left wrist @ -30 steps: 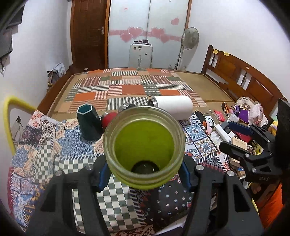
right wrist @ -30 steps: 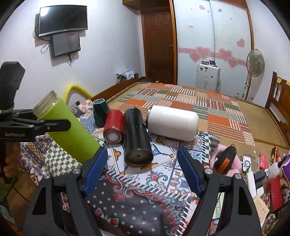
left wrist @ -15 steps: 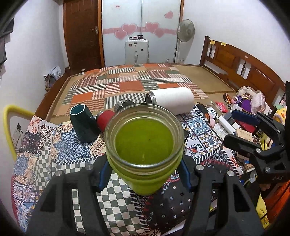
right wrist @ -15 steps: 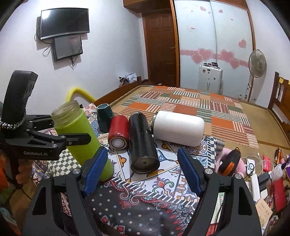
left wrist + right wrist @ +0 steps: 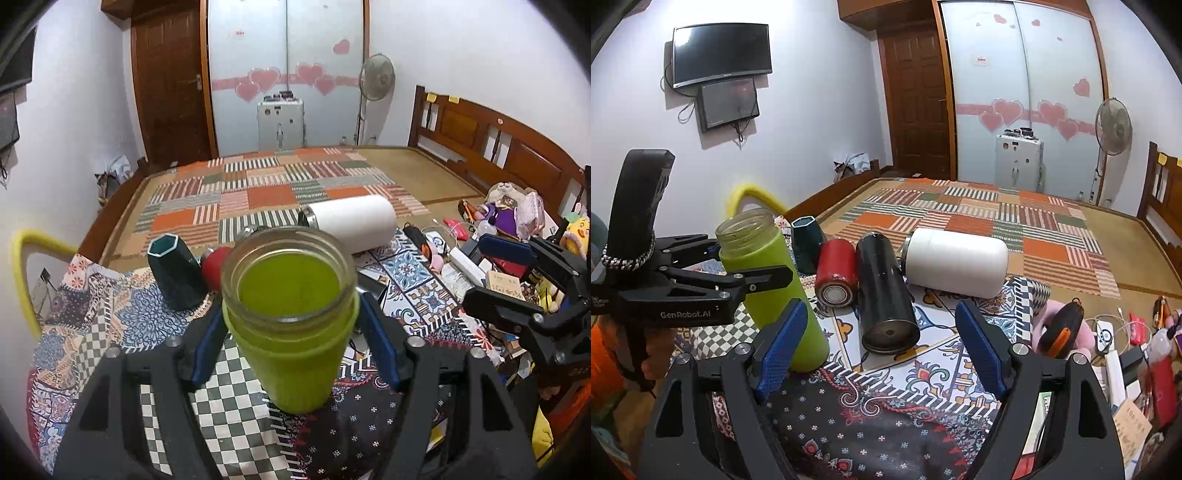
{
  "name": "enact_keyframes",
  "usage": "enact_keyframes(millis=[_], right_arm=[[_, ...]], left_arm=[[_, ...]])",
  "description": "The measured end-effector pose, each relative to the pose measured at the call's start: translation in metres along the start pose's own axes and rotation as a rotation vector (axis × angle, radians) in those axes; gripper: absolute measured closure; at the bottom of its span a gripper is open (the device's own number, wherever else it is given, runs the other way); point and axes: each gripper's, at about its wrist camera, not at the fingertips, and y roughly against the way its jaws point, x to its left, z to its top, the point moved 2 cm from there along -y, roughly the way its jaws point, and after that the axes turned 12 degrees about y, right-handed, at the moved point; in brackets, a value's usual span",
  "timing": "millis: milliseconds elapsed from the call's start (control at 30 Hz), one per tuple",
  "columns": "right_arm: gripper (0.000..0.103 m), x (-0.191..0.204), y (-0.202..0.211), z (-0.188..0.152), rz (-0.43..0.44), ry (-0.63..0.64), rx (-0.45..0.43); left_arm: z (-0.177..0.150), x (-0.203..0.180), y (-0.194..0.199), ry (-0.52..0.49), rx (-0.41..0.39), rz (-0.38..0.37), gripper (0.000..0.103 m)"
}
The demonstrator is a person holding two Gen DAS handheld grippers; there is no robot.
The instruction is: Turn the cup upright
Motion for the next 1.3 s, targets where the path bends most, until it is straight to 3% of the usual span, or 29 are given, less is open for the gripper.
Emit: enact_keyframes(millis=[167,367,567,767,1000,1300], right_arm=[[0.022,0.005,0.011,0.004,-0.004,-0.007,-0.028],[0.022,0.023,0.037,0.015,-0.024,0.001,-0.092],[0.018,0.053,0.075,0.025,-0.081,0.023,-0.201],[0.016,0.082,0.11,0.03,-0.138,0.021,-0.307],[0.002,0.103,0.139,0.023,-0.19,0.008,-0.408],[0.0,0.113,0.138,0.015,-0.198,0.007,-0.412]], left_arm=[[-0.002,0.006,0.036,0.029,-0.092,-0.006,0.021],[-0.008,0.013,0.093,0.054,-0.258,0.015,0.012],[-0.021,0.008,0.151,0.029,-0.428,0.03,0.003],[-0.038,0.007,0.196,0.053,-0.525,0.006,0.0],[-0.058,0.016,0.217,0.108,-0.562,0.0,0.0],[-0.065,0.025,0.224,0.15,-0.579,0.009,0.0]])
